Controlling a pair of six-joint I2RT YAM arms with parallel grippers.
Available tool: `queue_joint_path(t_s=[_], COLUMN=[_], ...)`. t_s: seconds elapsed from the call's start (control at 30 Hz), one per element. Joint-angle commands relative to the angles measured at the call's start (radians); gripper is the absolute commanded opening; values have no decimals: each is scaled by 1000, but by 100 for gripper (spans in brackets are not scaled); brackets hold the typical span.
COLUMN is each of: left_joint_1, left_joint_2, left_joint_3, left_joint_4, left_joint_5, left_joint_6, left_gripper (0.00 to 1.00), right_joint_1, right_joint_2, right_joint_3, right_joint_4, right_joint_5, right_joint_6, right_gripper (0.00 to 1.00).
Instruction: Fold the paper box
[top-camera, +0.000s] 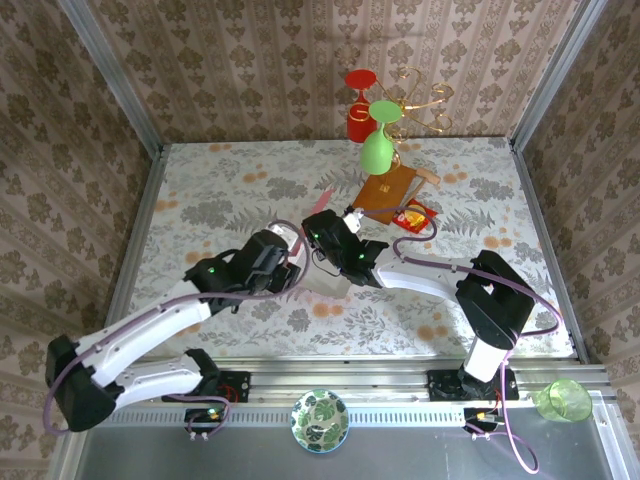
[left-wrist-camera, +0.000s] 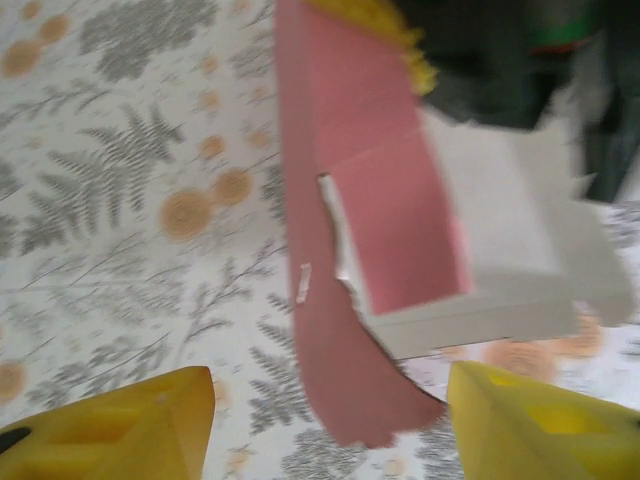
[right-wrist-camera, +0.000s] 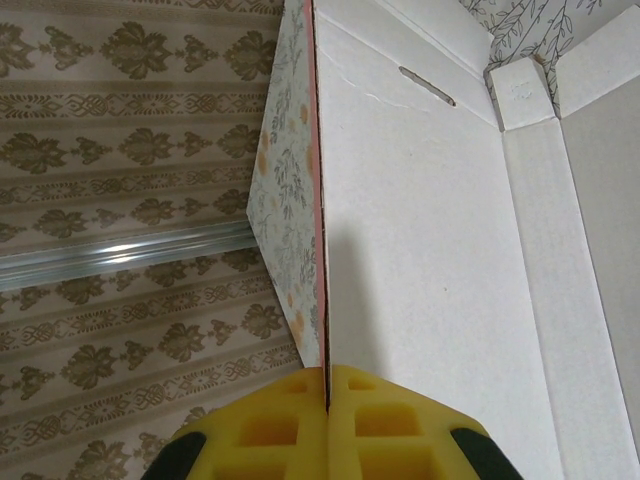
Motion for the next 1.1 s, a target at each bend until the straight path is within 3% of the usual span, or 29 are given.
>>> queue_joint_path(t_s=[0.0, 0.07, 0.13, 0.23, 0.37, 0.5, 0.63, 0.7, 0.8, 0.93, 1.07], left_joint_1=[-24, -42, -57, -63, -57, 21, 172, 214, 246, 278, 284], left_joint_2=[73, 104, 129, 141, 49, -108, -149, -134, -100, -34, 33], left_joint_3=[42, 51, 58, 54, -28, -132, -151, -144, -133, -121, -97], left_joint_4=[-47, -31, -18, -6, 100, 212, 200, 186, 185, 214, 246], left_joint_5=[-224, -244, -269, -289, -158, 67, 333, 404, 454, 483, 482], left_joint_6=[33, 52, 63, 74, 205, 316, 363, 399, 435, 443, 442], left_gripper=[57, 52, 40, 0, 0, 0, 0, 0, 0, 0, 0], right_joint_1=[-5, -6, -5, -8, -33, -122, -180, -193, -207, -216, -217], right_joint_2=[-19, -21, -24, -40, -91, -141, -204, -243, -289, -322, -391], right_joint_3=[20, 20, 17, 7, -72, -166, -266, -328, -385, -438, -451], right_joint_4=[-53, -51, -53, -56, 7, 91, 143, 212, 275, 323, 274], right_joint_5=[-4, -6, -9, -9, -39, -267, -414, -433, -437, -426, -412], right_joint_6=[33, 40, 45, 45, 9, -110, -174, -196, -210, -155, -105], right_gripper=[0, 0, 0, 1, 33, 53, 60, 64, 67, 64, 64])
